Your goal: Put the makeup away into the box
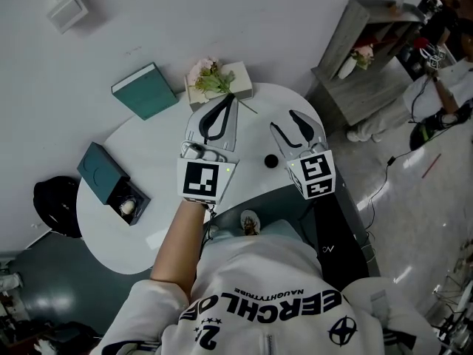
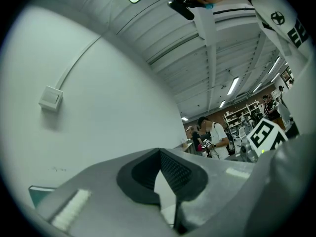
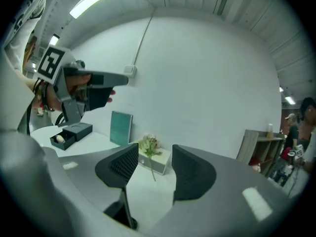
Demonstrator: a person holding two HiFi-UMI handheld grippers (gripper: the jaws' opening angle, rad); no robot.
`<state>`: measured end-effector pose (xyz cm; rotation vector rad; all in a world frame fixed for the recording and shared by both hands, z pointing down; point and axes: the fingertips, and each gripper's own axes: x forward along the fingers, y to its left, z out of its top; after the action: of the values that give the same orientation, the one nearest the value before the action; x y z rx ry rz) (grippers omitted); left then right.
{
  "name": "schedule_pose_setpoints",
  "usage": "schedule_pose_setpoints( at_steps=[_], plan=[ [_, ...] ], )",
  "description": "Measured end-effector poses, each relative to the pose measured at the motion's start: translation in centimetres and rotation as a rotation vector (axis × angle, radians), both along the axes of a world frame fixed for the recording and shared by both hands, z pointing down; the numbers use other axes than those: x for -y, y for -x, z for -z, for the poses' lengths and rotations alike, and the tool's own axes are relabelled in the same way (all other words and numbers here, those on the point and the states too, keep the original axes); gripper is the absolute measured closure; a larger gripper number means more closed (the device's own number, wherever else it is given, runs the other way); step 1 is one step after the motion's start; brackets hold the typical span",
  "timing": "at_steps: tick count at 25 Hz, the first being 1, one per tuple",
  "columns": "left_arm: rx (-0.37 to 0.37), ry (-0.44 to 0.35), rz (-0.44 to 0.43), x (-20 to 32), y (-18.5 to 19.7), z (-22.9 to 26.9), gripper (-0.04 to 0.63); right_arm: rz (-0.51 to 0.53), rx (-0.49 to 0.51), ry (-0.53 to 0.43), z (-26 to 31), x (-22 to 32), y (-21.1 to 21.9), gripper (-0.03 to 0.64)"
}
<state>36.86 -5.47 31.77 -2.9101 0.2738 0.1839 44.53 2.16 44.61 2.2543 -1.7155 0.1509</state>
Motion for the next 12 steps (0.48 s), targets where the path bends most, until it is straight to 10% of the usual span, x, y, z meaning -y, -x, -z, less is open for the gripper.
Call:
schedule_pose_setpoints(
  at_steps=[12],
  plan=[
    [0.026, -0.011, -0.031, -0.4, 0.6, -0.5, 0.595, 0.073, 0.233, 0.410, -18.3, -1.9, 3.8, 0.310]
  ],
)
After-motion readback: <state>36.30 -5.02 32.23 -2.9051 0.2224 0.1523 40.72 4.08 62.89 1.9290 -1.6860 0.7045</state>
